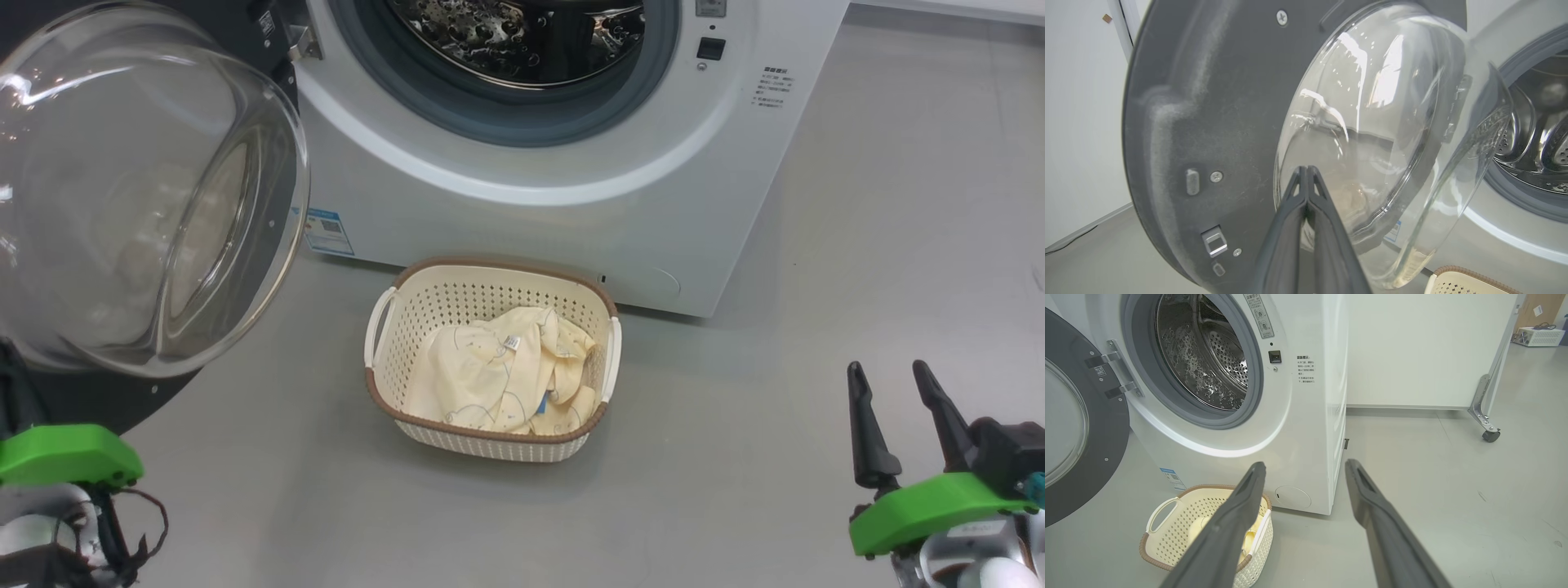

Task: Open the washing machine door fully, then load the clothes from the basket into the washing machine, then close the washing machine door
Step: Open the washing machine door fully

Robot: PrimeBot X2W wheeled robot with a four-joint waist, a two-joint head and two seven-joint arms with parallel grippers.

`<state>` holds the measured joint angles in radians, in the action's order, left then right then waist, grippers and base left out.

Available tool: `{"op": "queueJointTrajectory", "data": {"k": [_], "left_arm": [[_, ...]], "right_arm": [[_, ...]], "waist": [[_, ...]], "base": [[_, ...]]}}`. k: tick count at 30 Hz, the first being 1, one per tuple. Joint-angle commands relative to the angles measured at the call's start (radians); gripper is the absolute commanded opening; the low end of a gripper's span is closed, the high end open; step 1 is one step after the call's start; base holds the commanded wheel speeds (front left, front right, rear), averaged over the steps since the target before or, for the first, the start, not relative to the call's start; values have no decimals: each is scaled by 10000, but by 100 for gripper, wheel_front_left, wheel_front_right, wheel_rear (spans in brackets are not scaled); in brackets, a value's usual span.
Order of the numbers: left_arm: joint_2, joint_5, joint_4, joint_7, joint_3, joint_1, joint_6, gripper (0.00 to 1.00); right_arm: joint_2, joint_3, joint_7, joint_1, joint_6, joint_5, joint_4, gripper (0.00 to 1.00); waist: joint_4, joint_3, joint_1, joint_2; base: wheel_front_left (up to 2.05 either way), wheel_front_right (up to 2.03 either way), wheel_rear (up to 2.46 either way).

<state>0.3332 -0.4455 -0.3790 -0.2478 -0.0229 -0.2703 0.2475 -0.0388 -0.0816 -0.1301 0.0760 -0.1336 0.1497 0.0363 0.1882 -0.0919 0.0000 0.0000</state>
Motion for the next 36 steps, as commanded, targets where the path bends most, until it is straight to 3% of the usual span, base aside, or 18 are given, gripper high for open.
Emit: {"op": "queueJointTrajectory", "data": {"k": [1,8,9,10,11,12,13,14,15,24,36], "left_arm": [[326,100,508,-139,409,-209,671,0],[-60,366,1808,-104,-125,478,525,0],[-105,362,1966,-32,-213,564,507,5],[-131,380,2100,82,-317,644,499,22],[-131,380,2100,82,-317,644,499,22],[-221,402,2447,204,-583,740,382,38],[-256,467,2583,285,-740,786,364,55],[-295,503,2717,369,-891,822,322,93],[-324,543,2852,393,-1019,835,278,100],[-682,677,3004,596,-1972,670,-118,100],[-1098,459,2286,512,-2599,576,-574,100]], "right_arm": [[-114,175,25,-232,29,-19,-396,100],[-114,207,68,-274,29,-107,-483,100],[-114,206,68,-278,29,-110,-489,100],[-114,204,66,-287,29,-108,-494,100],[-114,204,66,-287,29,-108,-494,100],[-114,211,60,-307,29,-97,-501,100],[-114,215,56,-317,29,-90,-502,100],[-114,220,51,-331,29,-85,-505,100],[-114,217,41,-341,29,-82,-503,100],[-114,362,-9,-446,29,-178,-474,100],[-114,709,-33,-443,29,-334,-510,100]], "waist": [[-30,-6,0,0],[-208,-20,0,0],[-232,-27,0,0],[-253,-40,0,0],[-253,-40,0,0],[-300,-66,0,0],[-323,-80,0,0],[-351,-104,0,0],[-371,-117,0,0],[-747,-185,0,0],[-1784,17,0,0]], "base": [[0,0,0],[0,0,0],[0,0,0],[0,0,0],[0,0,0],[0,0,0],[0,0,0],[0,0,0],[0,0,0],[0,0,0],[0,0,0]]}}
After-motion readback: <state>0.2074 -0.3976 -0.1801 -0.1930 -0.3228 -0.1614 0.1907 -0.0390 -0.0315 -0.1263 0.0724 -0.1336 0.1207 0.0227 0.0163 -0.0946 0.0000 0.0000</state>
